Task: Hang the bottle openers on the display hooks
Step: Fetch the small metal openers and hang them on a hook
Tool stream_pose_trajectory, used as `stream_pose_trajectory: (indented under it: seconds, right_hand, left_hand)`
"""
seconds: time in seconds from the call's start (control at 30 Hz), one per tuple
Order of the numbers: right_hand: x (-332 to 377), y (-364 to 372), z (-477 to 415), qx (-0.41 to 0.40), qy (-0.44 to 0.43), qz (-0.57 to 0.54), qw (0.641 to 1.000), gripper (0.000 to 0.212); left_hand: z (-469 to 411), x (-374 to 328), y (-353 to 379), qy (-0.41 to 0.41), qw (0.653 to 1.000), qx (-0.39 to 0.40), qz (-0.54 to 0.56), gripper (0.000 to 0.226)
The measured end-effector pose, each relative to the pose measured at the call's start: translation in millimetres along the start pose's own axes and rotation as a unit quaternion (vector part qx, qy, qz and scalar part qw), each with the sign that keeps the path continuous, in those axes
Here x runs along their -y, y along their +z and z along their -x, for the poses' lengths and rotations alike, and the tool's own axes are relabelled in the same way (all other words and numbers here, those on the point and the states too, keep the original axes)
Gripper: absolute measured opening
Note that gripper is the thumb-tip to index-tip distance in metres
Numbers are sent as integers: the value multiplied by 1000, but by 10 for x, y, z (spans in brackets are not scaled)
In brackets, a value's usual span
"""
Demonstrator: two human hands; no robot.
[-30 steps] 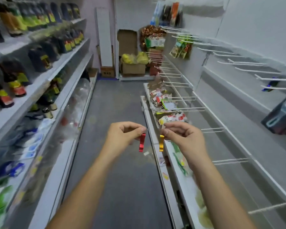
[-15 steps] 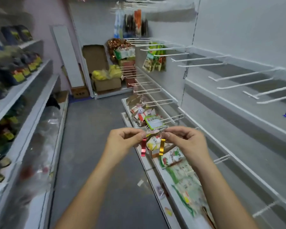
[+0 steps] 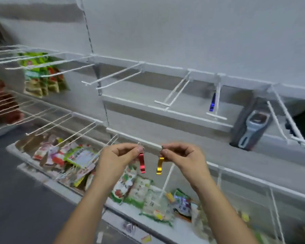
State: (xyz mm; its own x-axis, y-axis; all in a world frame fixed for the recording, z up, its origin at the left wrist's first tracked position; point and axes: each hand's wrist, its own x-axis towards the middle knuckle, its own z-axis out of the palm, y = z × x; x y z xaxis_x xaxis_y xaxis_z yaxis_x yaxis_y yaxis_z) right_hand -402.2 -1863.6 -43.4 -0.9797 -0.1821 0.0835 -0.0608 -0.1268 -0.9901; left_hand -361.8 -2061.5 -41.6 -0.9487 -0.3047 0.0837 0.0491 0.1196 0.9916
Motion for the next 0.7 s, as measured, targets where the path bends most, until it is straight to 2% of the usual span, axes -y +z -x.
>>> stream_pose_trajectory:
  seconds: [0.13,0.2,0.3,0.53,0.7]
  right_hand:
    - [55,-154,204,-115,-26,16,993,16]
    - [129,-220,305,-153,-37,20,987,16]
    - [290,-289,409,-187,-72,29,979,15]
    - [825,-347,478,-206,-162,51,964,14]
    - [1016,-311,408,-210,-206,45,954,11]
  left_hand:
    - [-201,-4,213,13,992,122,3,8]
    - [-222,-37,325,14,987,157,13,12]
    - [-203,-81,445,12,981,195,21,7]
    - [-176,-164,562,23,975,221,22,7]
    - [-206,-180,572,23,976,213,49,6]
